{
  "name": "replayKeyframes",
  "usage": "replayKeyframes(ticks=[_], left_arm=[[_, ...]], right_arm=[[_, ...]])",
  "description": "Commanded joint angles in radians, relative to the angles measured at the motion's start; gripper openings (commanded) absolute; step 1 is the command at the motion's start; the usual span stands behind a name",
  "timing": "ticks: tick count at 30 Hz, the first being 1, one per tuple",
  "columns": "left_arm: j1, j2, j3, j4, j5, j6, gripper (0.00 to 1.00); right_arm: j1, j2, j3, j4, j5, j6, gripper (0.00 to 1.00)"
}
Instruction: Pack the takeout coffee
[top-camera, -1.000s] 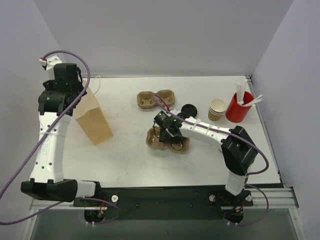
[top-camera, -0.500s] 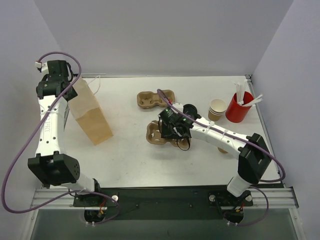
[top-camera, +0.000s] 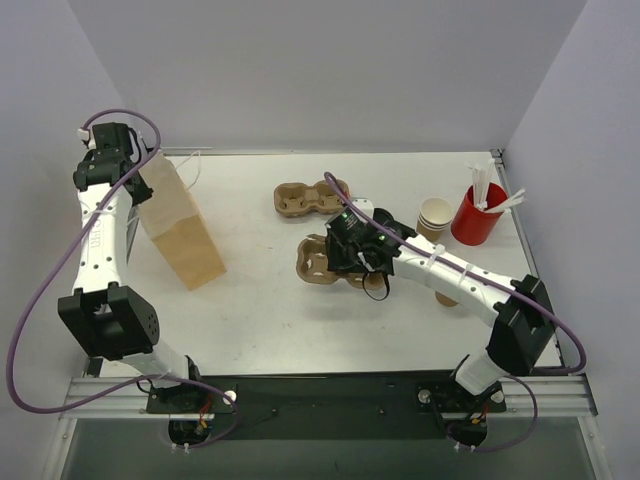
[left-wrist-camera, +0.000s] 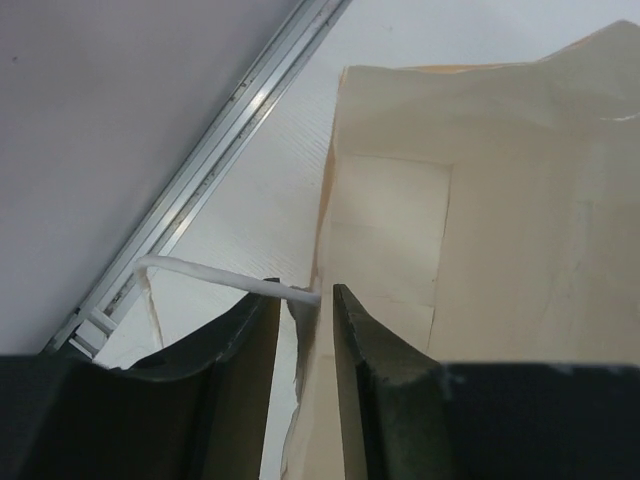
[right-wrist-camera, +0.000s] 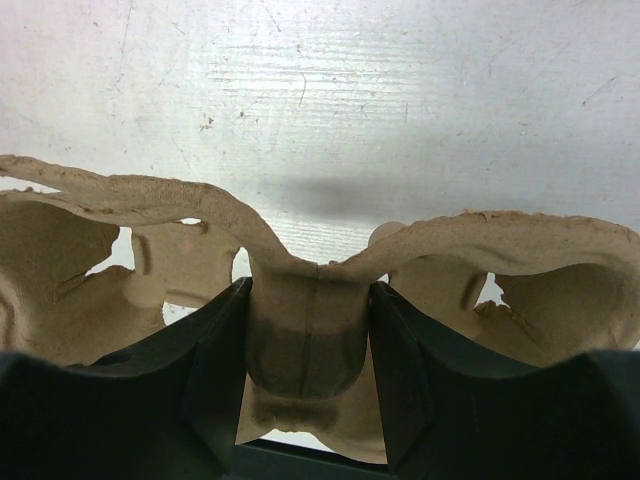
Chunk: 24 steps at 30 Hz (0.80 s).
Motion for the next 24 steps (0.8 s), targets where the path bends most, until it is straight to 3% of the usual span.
replayKeyframes(ticks=[1,5,6,8,16,24], left_arm=[[0.005,0.006,-0.002,0.064,0.095,0.047,0.35],[-0.001,0.007,0.007,0.056,0.119,0.076,0.19],[-0.006,0.009,0.013,0.053,0.12,0.094,0.07],[-0.022,0.004,0.036,0.041,0.117,0.12,0.0],[-0.265,0.007,0.212,-0.077,0.007,0.284,0.0],[-0.518,-0.004,0.239,-0.081,0.043,0.441,0.0]], right_arm=[[-0.011,-0.057,-0.008,-0.021,0.026,-0.017,0.43],[-0.015,-0.08,0.009,-0.03,0.026,-0.026,0.43],[-0.015,-0.086,0.014,-0.03,0.026,-0.035,0.43],[-0.017,-0.113,0.025,-0.03,0.026,-0.048,0.43],[-0.012,-0.273,0.08,0.007,0.044,-0.178,0.42],[-0.005,-0.417,0.121,0.123,-0.052,-0.353,0.42]])
